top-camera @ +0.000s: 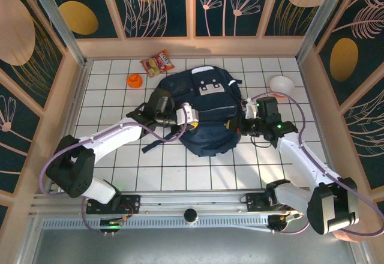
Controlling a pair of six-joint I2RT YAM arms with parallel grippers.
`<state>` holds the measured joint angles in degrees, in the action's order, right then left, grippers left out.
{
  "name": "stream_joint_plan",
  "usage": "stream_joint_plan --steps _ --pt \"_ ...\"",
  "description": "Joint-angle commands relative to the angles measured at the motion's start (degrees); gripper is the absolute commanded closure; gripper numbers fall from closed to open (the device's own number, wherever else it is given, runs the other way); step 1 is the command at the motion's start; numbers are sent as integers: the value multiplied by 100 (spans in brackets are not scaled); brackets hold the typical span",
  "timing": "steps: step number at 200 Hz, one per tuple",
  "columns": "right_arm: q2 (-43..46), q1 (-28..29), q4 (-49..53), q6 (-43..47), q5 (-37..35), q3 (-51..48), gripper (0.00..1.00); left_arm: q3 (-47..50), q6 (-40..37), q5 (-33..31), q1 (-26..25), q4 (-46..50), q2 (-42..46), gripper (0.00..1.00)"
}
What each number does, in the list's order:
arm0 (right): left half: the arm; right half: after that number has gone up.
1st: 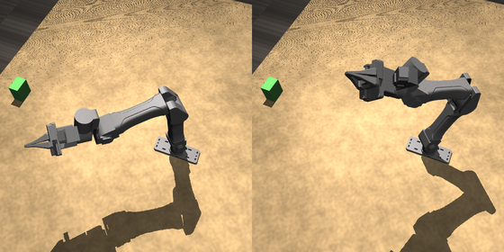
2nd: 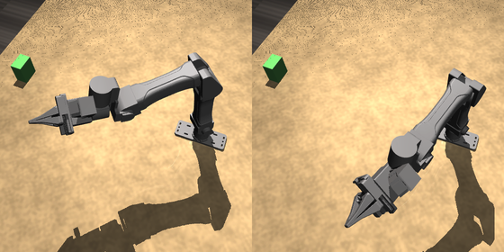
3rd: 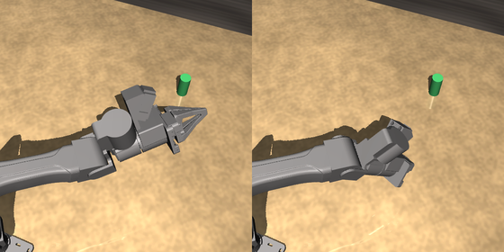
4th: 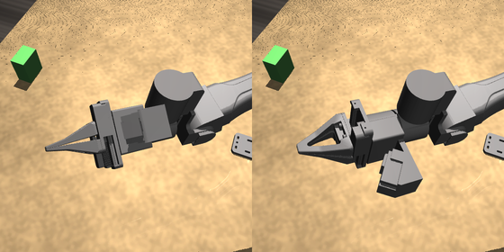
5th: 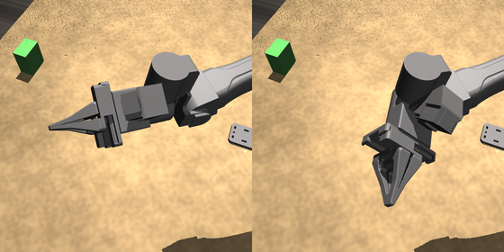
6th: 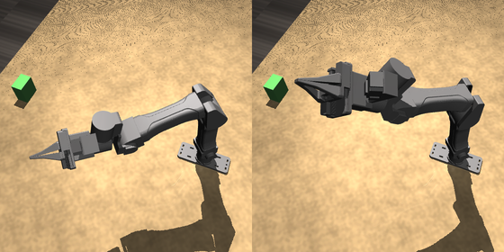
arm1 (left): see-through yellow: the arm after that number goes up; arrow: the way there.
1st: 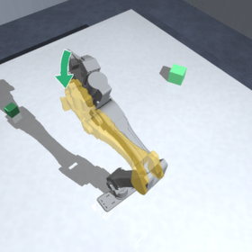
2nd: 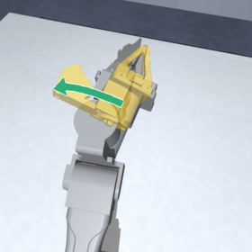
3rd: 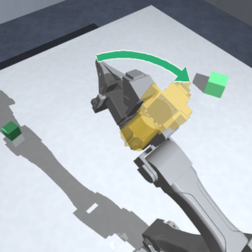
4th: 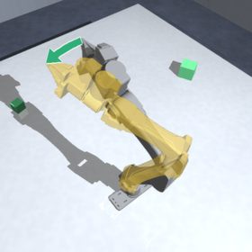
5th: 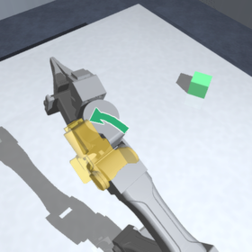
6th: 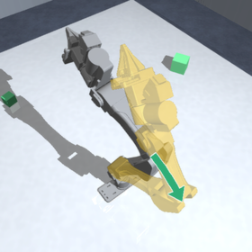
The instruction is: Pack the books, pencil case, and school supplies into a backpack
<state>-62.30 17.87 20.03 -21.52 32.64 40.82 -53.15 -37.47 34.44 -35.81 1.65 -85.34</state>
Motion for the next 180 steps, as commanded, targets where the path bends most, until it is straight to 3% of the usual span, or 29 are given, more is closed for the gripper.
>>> stream_joint_plan --steps 1,17,32,49,91,109,140,160,180 --pt "99 325 -415 -296 -36 -65 100 72 -105 -399 143 136 134 83" --pt "96 543 -491 -409 -106 -74 100 -466 121 -360 -71 514 -22 60" --pt "103 612 -515 -432 -170 -95 100 -803 95 -792 -537 674 -178 47" --pt "65 612 -534 -410 -208 -118 100 -801 190 -1026 -876 342 -373 41" --pt "-47 621 -413 -288 -162 49 100 -1016 466 -1358 -1075 -54 -1058 39" --pt "-27 608 -331 -221 -209 100 100 -1072 335 -1767 -1074 11 -1250 46" --pt "-39 344 -46 -133 -390 63 100 -906 71 -1967 -1055 100 -1137 78" --pt "-38 -156 -113 -59 -85 -91 100 -533 -14 -1779 -913 -76 -749 92" --pt "-117 -478 -149 83 79 -136 100 -133 27 -1210 -575 -173 -304 95"
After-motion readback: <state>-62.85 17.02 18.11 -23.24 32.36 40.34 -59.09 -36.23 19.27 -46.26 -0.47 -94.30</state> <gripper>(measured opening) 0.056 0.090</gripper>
